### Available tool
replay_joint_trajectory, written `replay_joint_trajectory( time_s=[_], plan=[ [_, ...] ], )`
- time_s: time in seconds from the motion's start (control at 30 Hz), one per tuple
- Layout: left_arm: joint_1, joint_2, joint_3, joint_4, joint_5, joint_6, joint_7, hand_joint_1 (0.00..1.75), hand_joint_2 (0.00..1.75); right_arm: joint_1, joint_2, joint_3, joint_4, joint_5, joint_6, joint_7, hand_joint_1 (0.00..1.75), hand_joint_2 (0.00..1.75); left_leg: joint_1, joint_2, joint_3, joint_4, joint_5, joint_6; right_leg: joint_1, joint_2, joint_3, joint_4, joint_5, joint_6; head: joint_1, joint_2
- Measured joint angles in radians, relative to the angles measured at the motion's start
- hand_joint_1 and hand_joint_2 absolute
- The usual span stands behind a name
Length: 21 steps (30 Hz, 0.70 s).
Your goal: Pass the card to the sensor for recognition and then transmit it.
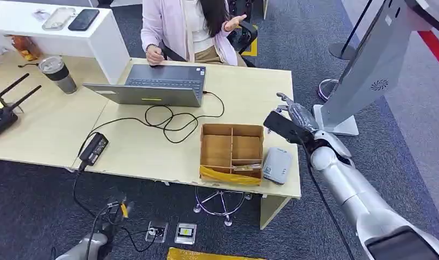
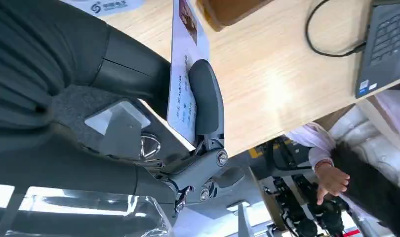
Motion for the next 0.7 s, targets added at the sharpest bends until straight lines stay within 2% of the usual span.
replay_joint_trajectory(
  time_s=[0.23,0.7],
  plan=[
    [-0.013,-0.014,-0.007,0.000,-0.011,-0.012,0.012,0.00,0.00,-0.009,0.040,0.000,0.033,0.001,-0.016,0.007,1.75,1.75,0.000,0.000,0.000,0.000,0.000,0.000,0.000,0.000,0.000,0.000,0.000,0.000,0.000,0.000],
    [-0.035,-0.028,-0.023,0.000,-0.027,-0.019,0.024,0.00,0.00,-0.015,0.051,0.000,0.068,0.019,-0.038,0.015,1.75,1.75,0.000,0.000,0.000,0.000,0.000,0.000,0.000,0.000,0.000,0.000,0.000,0.000,0.000,0.000]
  ],
)
